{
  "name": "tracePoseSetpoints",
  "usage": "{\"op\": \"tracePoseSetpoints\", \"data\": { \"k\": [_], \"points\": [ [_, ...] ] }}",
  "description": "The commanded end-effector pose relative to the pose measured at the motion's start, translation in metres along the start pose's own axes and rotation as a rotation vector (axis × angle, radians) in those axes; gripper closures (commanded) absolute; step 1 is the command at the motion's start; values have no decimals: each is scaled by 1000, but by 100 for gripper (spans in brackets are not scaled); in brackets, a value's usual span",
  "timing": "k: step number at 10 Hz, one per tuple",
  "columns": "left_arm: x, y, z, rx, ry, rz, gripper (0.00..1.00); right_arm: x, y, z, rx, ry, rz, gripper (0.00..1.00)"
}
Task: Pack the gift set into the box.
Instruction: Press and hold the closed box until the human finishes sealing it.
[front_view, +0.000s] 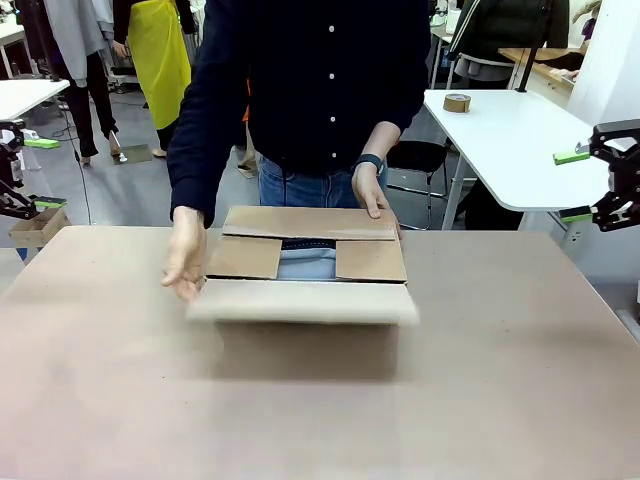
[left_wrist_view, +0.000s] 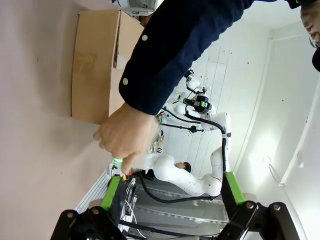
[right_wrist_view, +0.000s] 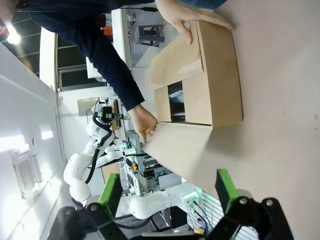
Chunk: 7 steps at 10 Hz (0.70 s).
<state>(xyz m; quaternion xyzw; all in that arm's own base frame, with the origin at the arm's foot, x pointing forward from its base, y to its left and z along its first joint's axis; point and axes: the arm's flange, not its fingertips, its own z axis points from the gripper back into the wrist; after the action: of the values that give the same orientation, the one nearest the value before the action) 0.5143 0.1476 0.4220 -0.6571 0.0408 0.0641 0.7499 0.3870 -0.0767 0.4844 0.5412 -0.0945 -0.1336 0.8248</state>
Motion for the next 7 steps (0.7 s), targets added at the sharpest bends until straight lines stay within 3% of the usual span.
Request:
{"op": "tracePoseSetpoints", "data": {
  "k": [1,7],
  "points": [
    [-4,1,-4,9,-3,-21,0,0,0,2,-6,10,10,0],
    [-4,1,-4,9,-3,-21,0,0,0,2,-6,10,10,0]
  ]
}}
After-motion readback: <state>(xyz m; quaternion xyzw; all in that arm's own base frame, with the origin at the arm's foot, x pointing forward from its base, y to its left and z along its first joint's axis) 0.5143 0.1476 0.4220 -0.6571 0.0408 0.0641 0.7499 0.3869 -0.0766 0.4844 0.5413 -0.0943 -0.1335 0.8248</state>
